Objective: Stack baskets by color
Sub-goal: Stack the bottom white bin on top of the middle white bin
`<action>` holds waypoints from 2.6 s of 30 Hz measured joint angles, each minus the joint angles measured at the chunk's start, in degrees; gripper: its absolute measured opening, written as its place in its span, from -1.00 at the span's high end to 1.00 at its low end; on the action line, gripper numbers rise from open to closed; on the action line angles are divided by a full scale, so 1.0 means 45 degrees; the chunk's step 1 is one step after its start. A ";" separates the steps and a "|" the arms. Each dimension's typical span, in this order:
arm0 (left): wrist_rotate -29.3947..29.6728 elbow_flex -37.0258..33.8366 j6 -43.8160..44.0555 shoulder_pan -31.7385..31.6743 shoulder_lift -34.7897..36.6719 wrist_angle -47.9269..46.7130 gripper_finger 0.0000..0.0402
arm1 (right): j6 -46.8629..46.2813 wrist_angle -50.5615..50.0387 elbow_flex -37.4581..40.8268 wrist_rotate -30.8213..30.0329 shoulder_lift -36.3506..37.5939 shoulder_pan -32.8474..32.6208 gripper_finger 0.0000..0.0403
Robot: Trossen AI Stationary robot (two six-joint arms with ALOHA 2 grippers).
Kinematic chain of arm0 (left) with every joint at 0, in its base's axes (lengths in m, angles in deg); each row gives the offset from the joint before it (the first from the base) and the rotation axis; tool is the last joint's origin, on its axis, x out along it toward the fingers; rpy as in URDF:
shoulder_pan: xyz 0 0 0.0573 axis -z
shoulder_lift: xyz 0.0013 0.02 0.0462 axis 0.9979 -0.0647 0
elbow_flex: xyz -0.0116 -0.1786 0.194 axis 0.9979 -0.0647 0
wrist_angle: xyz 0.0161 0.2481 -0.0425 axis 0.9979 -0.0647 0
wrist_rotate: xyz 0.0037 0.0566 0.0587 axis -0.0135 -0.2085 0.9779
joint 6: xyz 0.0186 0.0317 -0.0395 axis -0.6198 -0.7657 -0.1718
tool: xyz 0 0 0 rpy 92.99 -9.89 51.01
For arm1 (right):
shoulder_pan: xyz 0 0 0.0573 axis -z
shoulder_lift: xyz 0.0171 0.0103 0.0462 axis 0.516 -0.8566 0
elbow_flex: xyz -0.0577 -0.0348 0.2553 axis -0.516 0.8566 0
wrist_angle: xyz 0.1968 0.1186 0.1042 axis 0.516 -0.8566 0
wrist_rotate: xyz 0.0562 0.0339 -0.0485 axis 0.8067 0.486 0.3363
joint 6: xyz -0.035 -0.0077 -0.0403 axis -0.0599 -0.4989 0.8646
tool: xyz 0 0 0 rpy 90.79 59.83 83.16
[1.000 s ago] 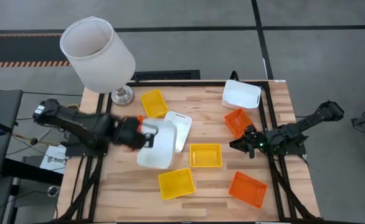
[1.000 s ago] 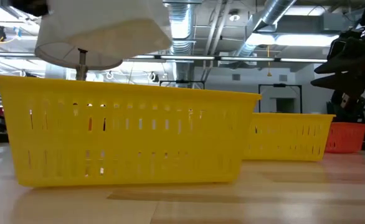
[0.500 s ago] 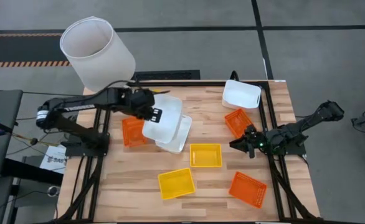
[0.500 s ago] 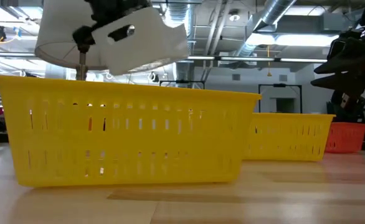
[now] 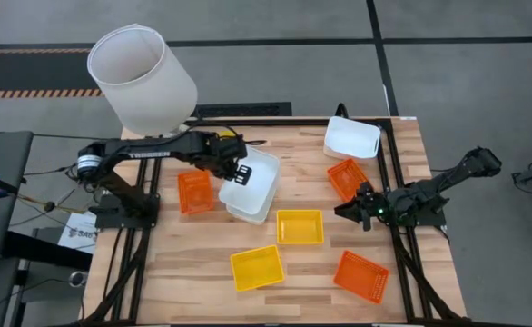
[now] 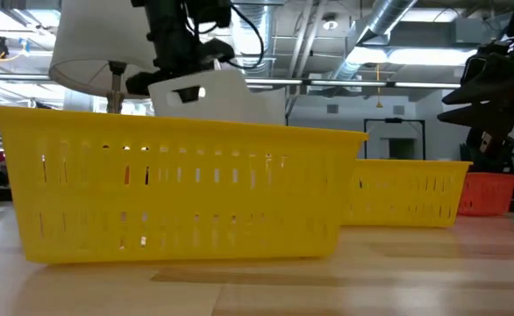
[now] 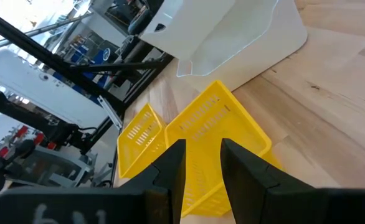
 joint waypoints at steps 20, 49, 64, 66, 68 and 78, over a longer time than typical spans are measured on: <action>-0.0304 -0.0015 0.0748 0.0010 -0.0594 0.0326 1.00 | 0.0027 -0.0010 0.0000 -0.0015 0.0000 0.0000 0.38; -0.0018 -0.0015 0.0451 0.0000 -0.0656 0.0212 1.00 | 0.0038 -0.0015 0.0000 -0.0015 0.0000 0.0000 0.38; 0.0480 -0.0015 0.0475 0.0034 -0.0656 0.0249 0.87 | 0.0126 -0.0015 0.0000 -0.0010 0.0000 0.0000 0.38; 0.0492 -0.0015 0.0475 0.0034 -0.0656 0.0339 0.79 | 0.0126 -0.0015 0.0000 -0.0011 0.0000 0.0000 0.38; 0.0502 -0.0015 0.0475 0.0034 -0.0656 0.0462 0.70 | 0.0126 -0.0015 0.0000 -0.0010 0.0000 0.0000 0.38; 0.0774 -0.0015 0.0698 0.0024 -0.0656 0.0552 0.51 | 0.0131 -0.0015 0.0000 -0.0010 0.0000 0.0000 0.38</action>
